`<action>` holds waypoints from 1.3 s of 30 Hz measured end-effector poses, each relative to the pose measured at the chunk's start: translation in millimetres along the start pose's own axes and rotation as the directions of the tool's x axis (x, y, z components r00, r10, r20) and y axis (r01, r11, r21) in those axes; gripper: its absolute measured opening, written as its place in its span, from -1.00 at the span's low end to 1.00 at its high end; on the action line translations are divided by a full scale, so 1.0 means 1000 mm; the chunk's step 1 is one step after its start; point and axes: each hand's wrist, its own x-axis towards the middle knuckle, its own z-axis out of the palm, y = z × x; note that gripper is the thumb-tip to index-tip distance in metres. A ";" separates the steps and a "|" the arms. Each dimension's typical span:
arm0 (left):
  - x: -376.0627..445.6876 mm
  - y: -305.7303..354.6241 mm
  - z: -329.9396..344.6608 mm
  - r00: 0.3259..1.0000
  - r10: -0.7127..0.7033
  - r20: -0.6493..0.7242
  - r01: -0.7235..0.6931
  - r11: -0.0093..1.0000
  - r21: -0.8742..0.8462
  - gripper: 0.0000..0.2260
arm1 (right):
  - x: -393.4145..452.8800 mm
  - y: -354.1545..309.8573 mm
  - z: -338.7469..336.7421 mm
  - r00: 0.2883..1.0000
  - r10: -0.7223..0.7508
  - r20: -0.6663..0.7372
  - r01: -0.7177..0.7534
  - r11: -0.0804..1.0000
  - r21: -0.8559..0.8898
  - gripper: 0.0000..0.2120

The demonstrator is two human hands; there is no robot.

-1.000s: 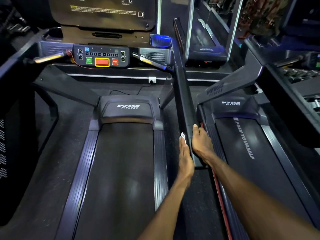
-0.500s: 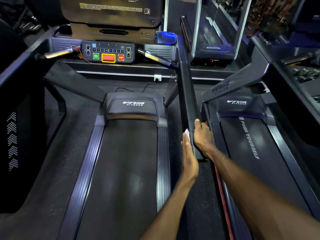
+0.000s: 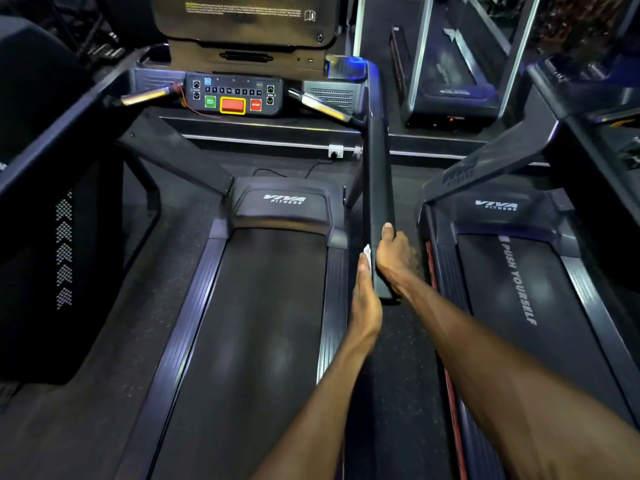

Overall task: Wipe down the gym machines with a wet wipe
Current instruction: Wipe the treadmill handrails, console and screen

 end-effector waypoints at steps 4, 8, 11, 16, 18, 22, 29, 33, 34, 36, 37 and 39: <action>-0.003 -0.004 0.007 0.994 0.097 -0.056 -0.091 0.992 0.092 -0.57 | 0.000 -0.001 -0.001 1.000 -0.013 0.010 0.013 1.000 0.007 -0.38; -0.031 -0.015 0.009 0.988 0.146 -0.045 -0.141 0.985 0.095 -0.55 | -0.003 0.000 -0.003 0.999 -0.014 0.050 0.012 0.999 0.048 -0.39; -0.026 -0.021 0.008 0.994 0.040 -0.098 -0.037 0.999 0.027 -0.51 | -0.006 0.004 -0.003 0.997 -0.039 0.074 0.034 0.997 0.071 -0.39; -0.025 -0.022 0.011 0.989 -0.028 -0.147 0.029 1.000 0.003 -0.41 | -0.007 0.008 -0.001 0.997 -0.045 0.064 0.040 0.996 0.086 -0.36; -0.029 -0.022 0.011 0.990 0.039 -0.136 -0.037 0.999 0.014 -0.47 | -0.006 0.008 -0.001 0.997 -0.051 0.060 0.046 0.995 0.085 -0.37; -0.008 -0.032 0.006 0.986 0.003 -0.166 -0.004 1.000 -0.006 -0.48 | -0.004 0.011 -0.001 0.997 -0.057 0.055 0.052 0.995 0.084 -0.38; 0.025 -0.055 0.006 0.983 0.030 -0.184 -0.087 0.947 -0.309 -0.37 | 0.003 0.010 -0.001 0.986 -0.156 0.052 0.146 0.977 0.155 -0.38; 0.022 -0.059 0.019 0.956 0.076 -0.283 -0.176 0.922 -0.345 -0.45 | 0.007 0.020 0.002 0.954 -0.297 0.052 0.278 0.933 0.226 -0.43; 0.023 -0.062 0.021 0.946 0.082 -0.313 -0.189 0.926 -0.328 -0.49 | 0.009 0.026 0.003 0.943 -0.328 0.054 0.306 0.922 0.239 -0.43; 0.021 -0.064 0.024 0.917 0.098 -0.387 -0.209 0.944 -0.255 -0.56 | 0.004 0.043 -0.002 0.925 -0.369 0.090 0.331 0.899 0.287 -0.39; 0.019 -0.066 0.022 0.902 0.099 -0.420 -0.199 0.959 -0.202 -0.60 | 0.002 0.052 -0.002 0.918 -0.383 0.104 0.337 0.890 0.307 -0.39; 0.016 -0.067 0.019 0.862 0.138 -0.488 -0.201 0.976 -0.078 -0.62 | 0.001 0.071 -0.007 0.917 -0.382 0.117 0.322 0.880 0.350 -0.54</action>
